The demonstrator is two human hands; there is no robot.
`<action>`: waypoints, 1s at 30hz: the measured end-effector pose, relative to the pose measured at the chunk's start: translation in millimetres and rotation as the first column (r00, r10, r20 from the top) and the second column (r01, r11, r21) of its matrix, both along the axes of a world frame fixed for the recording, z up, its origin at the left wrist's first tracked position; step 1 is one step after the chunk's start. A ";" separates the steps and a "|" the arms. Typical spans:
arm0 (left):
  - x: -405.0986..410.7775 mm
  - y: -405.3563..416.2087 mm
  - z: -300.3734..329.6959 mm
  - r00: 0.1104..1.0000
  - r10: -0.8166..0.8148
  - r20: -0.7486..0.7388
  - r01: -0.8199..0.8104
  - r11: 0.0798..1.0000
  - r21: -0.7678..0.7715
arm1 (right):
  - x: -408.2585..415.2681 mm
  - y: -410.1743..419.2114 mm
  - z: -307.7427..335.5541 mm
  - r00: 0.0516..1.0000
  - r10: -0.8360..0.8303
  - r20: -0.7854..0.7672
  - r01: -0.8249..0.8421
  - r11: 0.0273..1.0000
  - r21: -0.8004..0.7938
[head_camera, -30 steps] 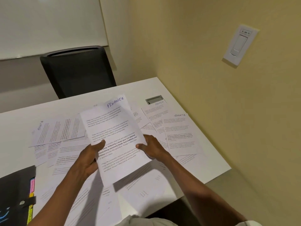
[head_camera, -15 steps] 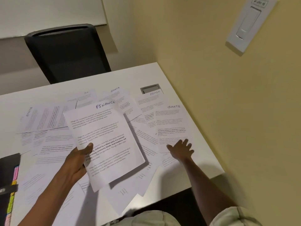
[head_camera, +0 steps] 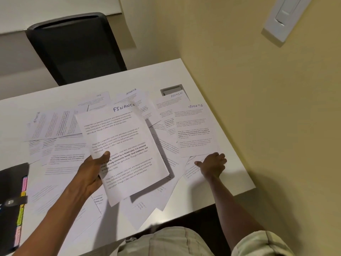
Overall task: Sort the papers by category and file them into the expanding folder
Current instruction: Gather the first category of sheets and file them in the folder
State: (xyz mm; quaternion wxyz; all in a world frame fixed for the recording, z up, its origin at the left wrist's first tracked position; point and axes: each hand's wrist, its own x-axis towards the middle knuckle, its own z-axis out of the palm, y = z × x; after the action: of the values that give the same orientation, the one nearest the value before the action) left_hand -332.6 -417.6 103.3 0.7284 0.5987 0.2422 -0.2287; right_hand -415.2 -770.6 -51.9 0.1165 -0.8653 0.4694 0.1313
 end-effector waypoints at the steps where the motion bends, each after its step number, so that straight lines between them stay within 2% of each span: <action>1: -1.0 -1.0 0.2 1.000 0.000 0.000 0.000 1.000 -0.009 | 0.7 -0.9 3.7 1.000 0.001 -0.010 -0.001 1.000 0.006; 4: -2.1 -1.1 1.9 1.000 -0.007 0.006 0.007 0.999 -0.032 | 4.2 -11.8 8.4 0.999 -0.044 -0.003 0.044 0.995 0.087; 6: -2.0 1.2 3.9 1.000 -0.003 0.006 0.003 0.999 -0.032 | 7.2 -21.5 12.5 0.994 -0.078 0.078 0.058 0.970 0.237; 7: -2.1 3.0 5.0 1.000 0.004 0.006 -0.004 0.999 -0.034 | 9.0 -26.8 17.2 0.986 -0.115 0.122 0.062 0.927 0.370; 9: -1.9 7.2 6.9 1.000 0.020 0.012 -0.020 0.999 -0.037 | 11.0 -33.7 34.4 0.955 -0.248 0.165 0.096 0.782 0.616; 11: -1.6 11.5 7.3 0.999 0.027 0.025 -0.026 0.999 -0.036 | 9.3 -39.0 58.0 0.949 -0.267 0.168 0.063 0.684 0.727; 15: -1.3 16.8 6.7 0.999 0.030 0.035 -0.029 0.999 -0.036 | 5.6 -56.6 127.2 0.997 -0.011 0.081 -0.043 0.770 0.636; 18: 0.6 18.1 5.2 0.999 0.025 0.032 -0.024 0.999 -0.033 | -0.3 -74.0 198.3 0.977 0.207 0.049 -0.202 0.825 0.528; 21: 3.4 16.6 5.8 0.999 0.028 0.026 -0.027 0.999 -0.032 | -18.6 -82.5 270.8 0.935 0.311 0.168 -0.353 0.792 0.498; 24: 5.9 12.4 8.8 0.999 0.036 0.037 -0.035 0.999 -0.024 | -44.0 -78.2 329.0 0.871 0.291 0.396 -0.487 0.622 0.613; 26: 8.0 10.4 9.5 0.998 0.039 0.045 -0.038 0.999 -0.028 | -50.3 -77.8 340.2 0.844 0.234 0.482 -0.528 0.523 0.670; 30: 10.2 12.7 11.1 0.998 0.058 0.040 -0.056 0.998 -0.033 | -30.7 -77.3 304.5 0.880 0.168 0.444 -0.458 0.546 0.702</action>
State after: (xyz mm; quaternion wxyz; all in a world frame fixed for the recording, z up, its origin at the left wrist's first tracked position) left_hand -322.4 -405.0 114.3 0.7488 0.5844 0.2407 -0.1994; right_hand -445.9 -847.9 252.6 0.5353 -0.8027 0.1716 0.1992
